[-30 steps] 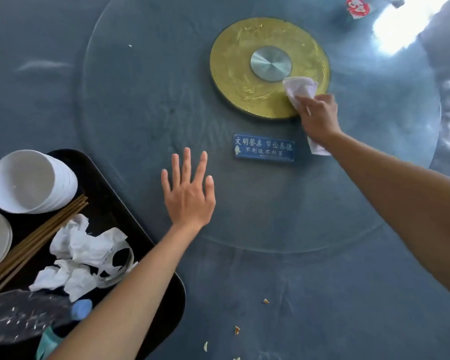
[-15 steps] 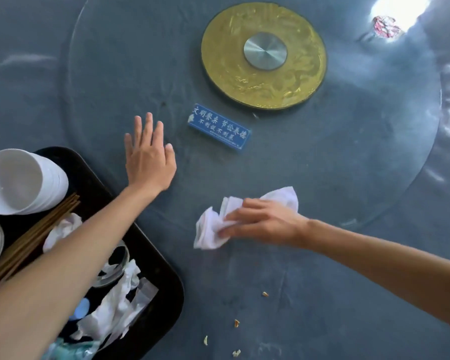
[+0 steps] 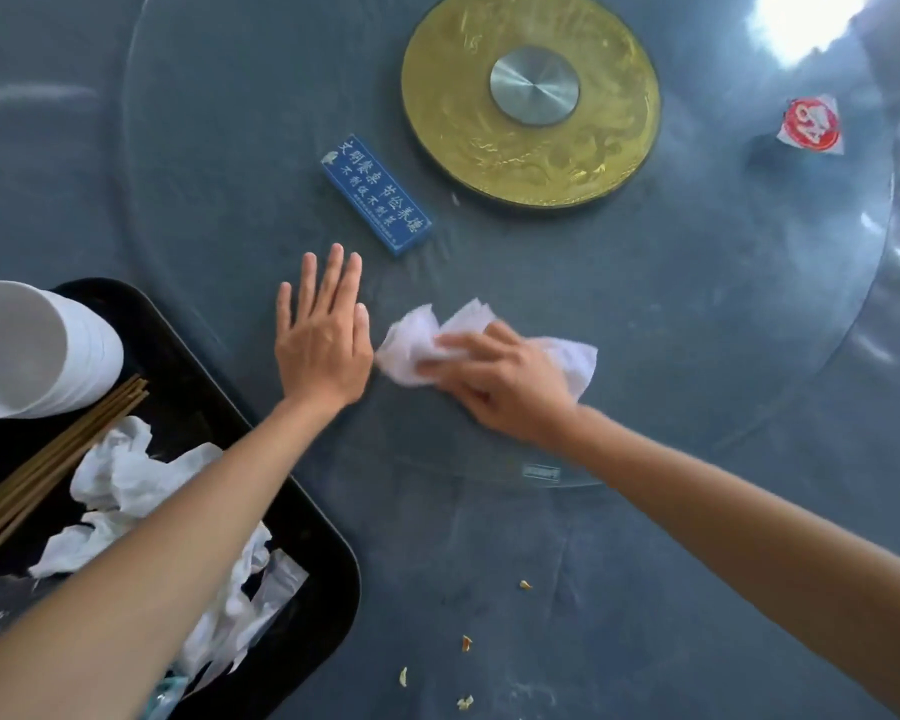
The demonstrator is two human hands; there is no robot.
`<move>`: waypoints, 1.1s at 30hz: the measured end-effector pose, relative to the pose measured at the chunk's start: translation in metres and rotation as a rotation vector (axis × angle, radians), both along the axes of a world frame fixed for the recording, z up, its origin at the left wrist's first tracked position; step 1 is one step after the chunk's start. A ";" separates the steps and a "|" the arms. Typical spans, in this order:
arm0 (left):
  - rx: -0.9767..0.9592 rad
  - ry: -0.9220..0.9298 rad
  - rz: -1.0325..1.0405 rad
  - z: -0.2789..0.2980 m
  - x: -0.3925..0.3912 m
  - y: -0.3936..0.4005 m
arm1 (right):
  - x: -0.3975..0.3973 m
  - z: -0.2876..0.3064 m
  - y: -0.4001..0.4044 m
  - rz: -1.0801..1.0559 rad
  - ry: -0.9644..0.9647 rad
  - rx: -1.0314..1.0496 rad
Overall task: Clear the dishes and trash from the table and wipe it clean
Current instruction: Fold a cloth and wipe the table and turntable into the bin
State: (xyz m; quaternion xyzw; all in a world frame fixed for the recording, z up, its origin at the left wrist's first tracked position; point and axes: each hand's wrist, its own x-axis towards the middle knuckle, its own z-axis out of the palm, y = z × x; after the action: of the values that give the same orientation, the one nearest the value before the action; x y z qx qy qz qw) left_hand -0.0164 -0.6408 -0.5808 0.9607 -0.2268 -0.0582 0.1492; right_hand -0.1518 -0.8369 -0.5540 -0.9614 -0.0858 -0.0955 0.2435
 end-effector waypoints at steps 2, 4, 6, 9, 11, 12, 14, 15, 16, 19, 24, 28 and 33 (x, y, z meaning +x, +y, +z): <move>0.017 -0.017 -0.040 0.000 0.020 0.010 | -0.035 -0.002 0.031 0.280 0.100 0.041; 0.013 -0.003 -0.038 0.006 0.037 0.015 | -0.056 0.002 0.044 0.499 0.127 0.062; -0.026 0.044 0.031 0.019 0.038 0.012 | -0.051 0.019 0.039 0.410 0.047 0.126; -0.161 0.128 0.076 0.041 -0.003 -0.011 | -0.001 0.044 -0.012 -0.112 -0.154 0.143; -0.215 0.216 0.073 0.042 -0.044 -0.029 | 0.042 0.051 -0.065 -0.387 -0.169 0.010; -0.201 0.233 0.078 0.038 -0.059 -0.034 | 0.059 0.050 -0.089 -0.495 -0.119 -0.039; -0.082 0.136 0.060 0.021 -0.076 -0.033 | 0.075 0.036 -0.114 -0.601 0.004 -0.082; -0.027 0.074 0.040 0.014 -0.073 -0.029 | 0.075 0.028 -0.112 -0.587 0.028 -0.113; 0.000 0.035 0.019 0.009 -0.066 -0.023 | 0.070 0.022 -0.102 -0.531 0.020 -0.138; 0.022 -0.012 -0.051 0.002 -0.038 -0.006 | 0.026 0.012 -0.038 -0.177 -0.009 -0.085; 0.015 -0.026 -0.110 0.005 0.003 0.016 | -0.065 0.009 0.047 0.427 0.139 0.080; -0.098 0.023 -0.069 0.019 -0.003 0.011 | -0.006 0.039 -0.004 0.154 -0.084 0.102; -0.093 0.083 0.012 0.016 -0.061 -0.032 | 0.098 0.044 -0.129 -0.468 -0.005 -0.101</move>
State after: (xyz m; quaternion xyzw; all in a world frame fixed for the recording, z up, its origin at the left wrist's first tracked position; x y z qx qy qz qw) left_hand -0.0776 -0.6731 -0.5645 0.9508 -0.2171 -0.0864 0.2034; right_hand -0.0539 -0.9659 -0.5097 -0.9659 0.1338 -0.1472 0.1659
